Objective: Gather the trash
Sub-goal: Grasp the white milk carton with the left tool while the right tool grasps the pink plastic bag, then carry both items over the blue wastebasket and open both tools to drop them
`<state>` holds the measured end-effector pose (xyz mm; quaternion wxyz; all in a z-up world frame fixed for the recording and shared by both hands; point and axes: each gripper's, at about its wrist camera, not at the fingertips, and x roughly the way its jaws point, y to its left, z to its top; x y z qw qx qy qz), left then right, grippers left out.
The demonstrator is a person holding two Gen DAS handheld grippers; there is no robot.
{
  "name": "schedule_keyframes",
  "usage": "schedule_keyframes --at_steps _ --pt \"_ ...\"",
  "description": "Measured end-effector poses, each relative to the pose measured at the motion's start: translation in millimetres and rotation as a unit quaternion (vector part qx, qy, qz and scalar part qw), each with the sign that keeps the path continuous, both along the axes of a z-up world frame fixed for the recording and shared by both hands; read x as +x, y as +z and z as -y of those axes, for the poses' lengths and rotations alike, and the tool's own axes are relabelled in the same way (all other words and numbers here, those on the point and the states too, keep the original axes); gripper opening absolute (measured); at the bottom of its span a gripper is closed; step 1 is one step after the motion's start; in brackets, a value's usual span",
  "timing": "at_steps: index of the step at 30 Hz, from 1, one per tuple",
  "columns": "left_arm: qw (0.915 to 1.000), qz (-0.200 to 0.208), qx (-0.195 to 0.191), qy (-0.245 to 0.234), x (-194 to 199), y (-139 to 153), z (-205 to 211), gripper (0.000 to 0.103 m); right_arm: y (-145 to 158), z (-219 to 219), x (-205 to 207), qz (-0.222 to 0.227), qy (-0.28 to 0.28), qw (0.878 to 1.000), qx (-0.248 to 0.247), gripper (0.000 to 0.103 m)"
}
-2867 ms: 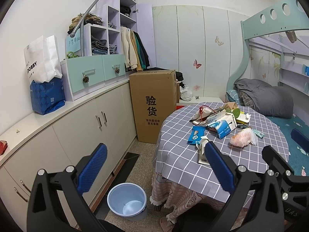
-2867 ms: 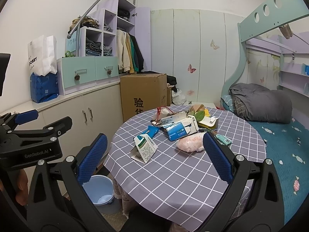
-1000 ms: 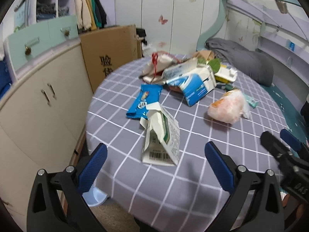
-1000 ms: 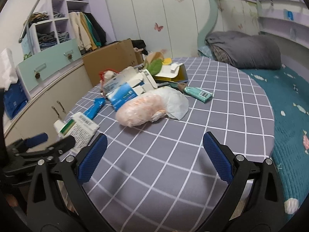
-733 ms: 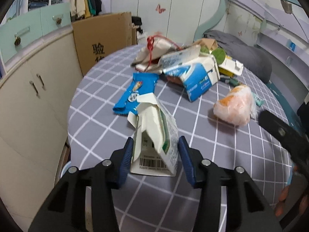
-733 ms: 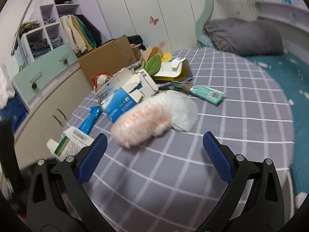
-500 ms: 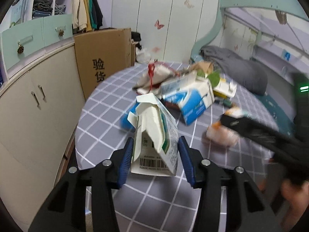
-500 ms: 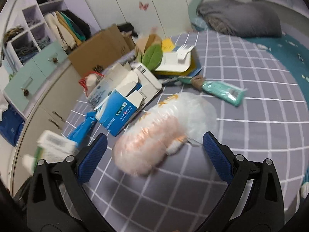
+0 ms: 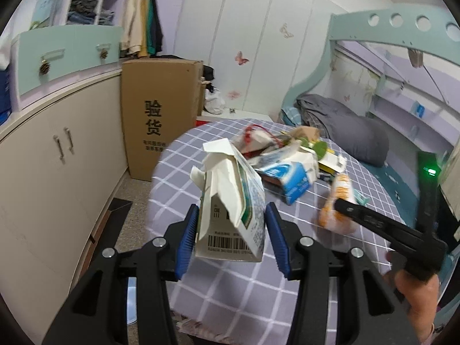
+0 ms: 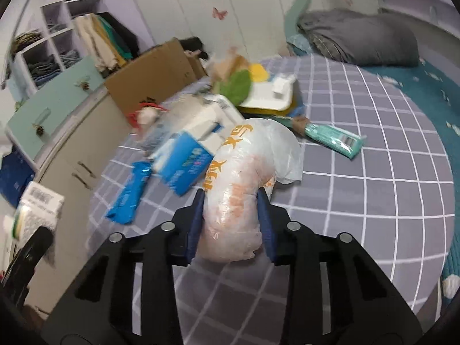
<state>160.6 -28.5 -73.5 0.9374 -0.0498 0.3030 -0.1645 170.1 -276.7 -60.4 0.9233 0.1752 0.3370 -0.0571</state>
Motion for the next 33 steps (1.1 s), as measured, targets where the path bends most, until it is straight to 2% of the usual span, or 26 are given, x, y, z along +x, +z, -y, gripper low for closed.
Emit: schedule_keyframes --at_steps 6,9,13,17,22,23,25,26,27,29,33 --pt "0.9981 -0.012 -0.018 0.059 3.6 -8.6 -68.5 0.047 27.8 -66.9 -8.8 0.055 0.085 0.995 0.0 0.035" --pt "0.995 -0.024 -0.019 0.095 9.0 -17.8 -103.4 0.047 33.1 -120.5 -0.5 0.07 0.159 0.985 -0.001 0.035" --pt "0.9856 -0.051 -0.006 0.161 20.4 -39.9 -160.1 0.047 19.1 -198.8 22.0 0.056 0.25 0.967 -0.004 0.035" --pt "0.9718 -0.084 0.009 0.22 31.0 -67.9 -214.4 0.047 -17.5 -276.3 48.3 0.02 0.321 0.947 -0.015 0.035" --pt "0.948 -0.141 0.021 0.284 51.5 -115.4 -279.5 0.047 -75.8 -338.1 83.2 -0.033 0.361 0.932 -0.024 0.037" --pt "0.9445 -0.149 0.023 0.292 55.3 -123.0 -287.3 0.047 -87.8 -347.9 90.1 -0.046 0.366 0.929 -0.021 0.039" --pt "0.9367 -0.172 0.025 0.304 66.4 -140.6 -302.8 0.047 -115.0 -368.9 104.1 -0.072 0.378 0.923 -0.02 0.051" --pt "0.9338 -0.183 0.023 0.307 72.5 -150.1 -309.3 0.047 -125.7 -374.2 110.6 -0.081 0.381 0.921 -0.021 0.063" --pt "0.9322 -0.191 0.021 0.307 75.6 -158.4 -313.3 0.047 -138.8 -379.5 117.5 -0.09 0.377 0.922 -0.026 0.068" --pt "0.9291 -0.207 0.02 0.306 85.5 -169.6 -316.1 0.047 -151.9 -383.7 123.6 -0.1 0.376 0.921 -0.032 0.07" --pt "0.9281 -0.226 0.012 0.296 97.5 -187.7 -316.7 0.047 -170.9 -386.7 125.7 -0.115 0.366 0.923 -0.041 0.076"
